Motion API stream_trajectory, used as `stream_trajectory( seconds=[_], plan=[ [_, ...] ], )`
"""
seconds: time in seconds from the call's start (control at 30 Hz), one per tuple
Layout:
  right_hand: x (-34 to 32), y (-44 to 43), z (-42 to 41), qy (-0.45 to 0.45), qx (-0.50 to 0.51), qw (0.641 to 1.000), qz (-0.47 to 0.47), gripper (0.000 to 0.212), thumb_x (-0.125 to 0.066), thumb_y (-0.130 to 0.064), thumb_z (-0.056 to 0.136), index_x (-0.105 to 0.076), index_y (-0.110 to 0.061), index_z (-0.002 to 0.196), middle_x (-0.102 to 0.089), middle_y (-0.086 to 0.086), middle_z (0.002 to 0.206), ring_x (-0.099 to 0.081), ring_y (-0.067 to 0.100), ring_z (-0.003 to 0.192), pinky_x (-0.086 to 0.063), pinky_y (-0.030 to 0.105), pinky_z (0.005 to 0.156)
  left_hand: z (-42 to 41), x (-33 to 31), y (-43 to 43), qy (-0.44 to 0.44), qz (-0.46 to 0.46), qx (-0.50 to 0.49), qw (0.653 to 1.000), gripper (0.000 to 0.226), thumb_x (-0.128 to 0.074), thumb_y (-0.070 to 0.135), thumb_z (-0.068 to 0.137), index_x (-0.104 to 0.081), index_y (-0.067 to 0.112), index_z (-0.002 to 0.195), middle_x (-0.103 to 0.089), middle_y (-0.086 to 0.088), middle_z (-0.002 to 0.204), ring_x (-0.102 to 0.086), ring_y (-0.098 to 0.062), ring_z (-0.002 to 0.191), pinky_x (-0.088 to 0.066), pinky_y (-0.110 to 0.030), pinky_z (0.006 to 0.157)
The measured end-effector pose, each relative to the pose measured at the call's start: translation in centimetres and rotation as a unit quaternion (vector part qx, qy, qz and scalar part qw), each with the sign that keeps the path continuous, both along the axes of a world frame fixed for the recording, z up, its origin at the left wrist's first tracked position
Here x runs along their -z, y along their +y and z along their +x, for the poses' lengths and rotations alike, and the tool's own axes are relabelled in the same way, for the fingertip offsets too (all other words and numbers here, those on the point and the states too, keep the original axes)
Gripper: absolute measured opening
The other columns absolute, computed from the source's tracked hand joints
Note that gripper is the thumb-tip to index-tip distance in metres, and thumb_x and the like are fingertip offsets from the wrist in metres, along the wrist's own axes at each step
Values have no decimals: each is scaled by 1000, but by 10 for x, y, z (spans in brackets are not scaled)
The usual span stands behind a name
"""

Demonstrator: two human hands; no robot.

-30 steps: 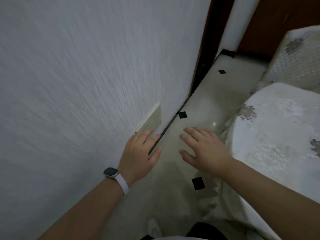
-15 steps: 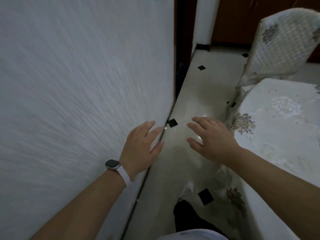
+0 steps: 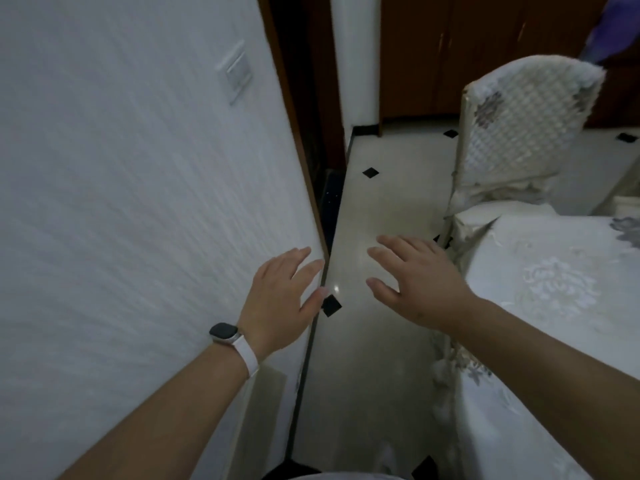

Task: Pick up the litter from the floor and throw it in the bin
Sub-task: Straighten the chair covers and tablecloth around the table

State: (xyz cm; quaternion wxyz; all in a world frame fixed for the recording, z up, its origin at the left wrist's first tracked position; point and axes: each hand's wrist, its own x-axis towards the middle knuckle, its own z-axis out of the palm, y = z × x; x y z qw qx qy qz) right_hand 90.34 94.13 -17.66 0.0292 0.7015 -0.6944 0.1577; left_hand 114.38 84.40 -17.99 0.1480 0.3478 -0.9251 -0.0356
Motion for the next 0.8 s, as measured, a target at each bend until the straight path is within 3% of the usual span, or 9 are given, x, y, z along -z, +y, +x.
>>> stream_trajectory(
  seconds=[0.17, 0.5, 0.8],
  plan=[
    [8, -34, -43, -1, 58, 998, 24, 55, -41, -54, 92, -59, -19, 129, -59, 7, 134, -56, 29, 120, -43, 43, 98, -53, 6, -64, 13, -13, 58, 998, 49, -47, 46, 96, -59, 17, 134, -56, -10, 140, -50, -25, 128, -32, -36, 107],
    [10, -161, -99, 69, 135, 986, 75, 55, -38, -56, 92, -60, -21, 129, -57, 6, 136, -54, 27, 123, -41, 42, 100, -152, 43, -224, 57, 9, 135, 989, 44, -51, 43, 95, -59, 16, 128, -58, -11, 132, -54, -29, 119, -46, -48, 97],
    [-8, -228, -163, 105, 223, 967, 73, 54, -41, -54, 92, -62, -17, 126, -60, 10, 132, -56, 31, 120, -42, 42, 98, -264, 32, -318, 72, 9, 228, 971, 43, -48, 40, 91, -61, 17, 125, -59, -10, 130, -55, -30, 120, -44, -45, 98]
  ],
)
